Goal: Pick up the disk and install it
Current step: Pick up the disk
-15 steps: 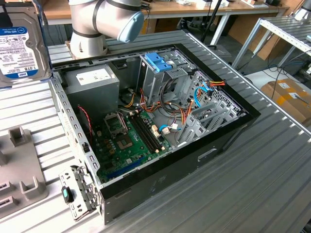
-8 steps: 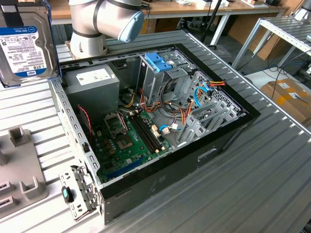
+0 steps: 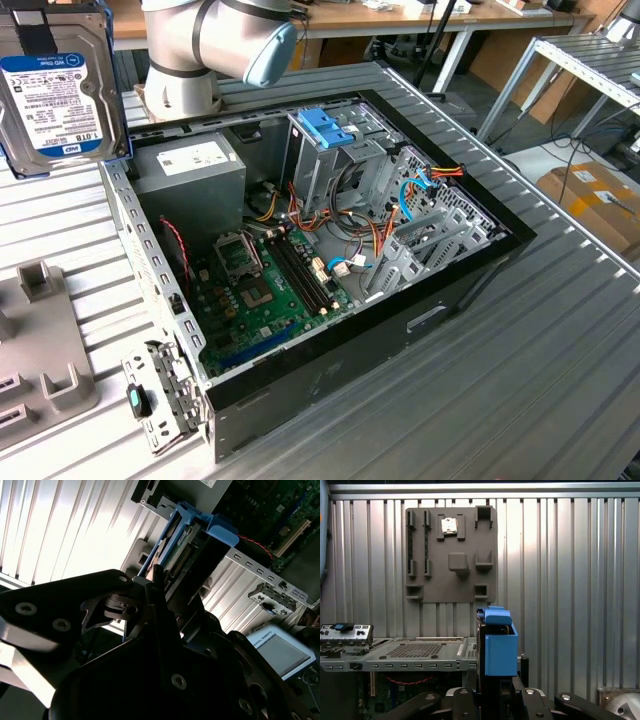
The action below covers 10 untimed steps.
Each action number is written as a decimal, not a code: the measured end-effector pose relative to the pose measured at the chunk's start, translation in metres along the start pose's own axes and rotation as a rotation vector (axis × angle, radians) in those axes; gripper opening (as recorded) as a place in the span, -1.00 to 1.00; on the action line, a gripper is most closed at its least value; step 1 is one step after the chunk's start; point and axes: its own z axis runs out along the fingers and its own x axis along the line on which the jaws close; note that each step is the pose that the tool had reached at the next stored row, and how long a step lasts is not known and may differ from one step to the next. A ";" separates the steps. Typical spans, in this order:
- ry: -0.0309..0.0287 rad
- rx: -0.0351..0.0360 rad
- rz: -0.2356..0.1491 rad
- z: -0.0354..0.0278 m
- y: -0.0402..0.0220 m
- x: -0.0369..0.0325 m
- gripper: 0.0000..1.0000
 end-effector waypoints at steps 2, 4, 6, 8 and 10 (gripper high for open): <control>0.0000 0.0000 0.000 0.0000 0.0000 0.0000 -0.30; 0.0000 0.0000 0.000 0.0000 -0.0001 0.0000 -0.30; 0.0000 0.0000 0.000 0.0000 -0.0002 0.0000 -0.30; 0.0001 -0.0001 0.000 0.0000 -0.0008 0.0000 -0.30; 0.0000 0.0001 0.000 0.0000 -0.0018 0.0000 -0.30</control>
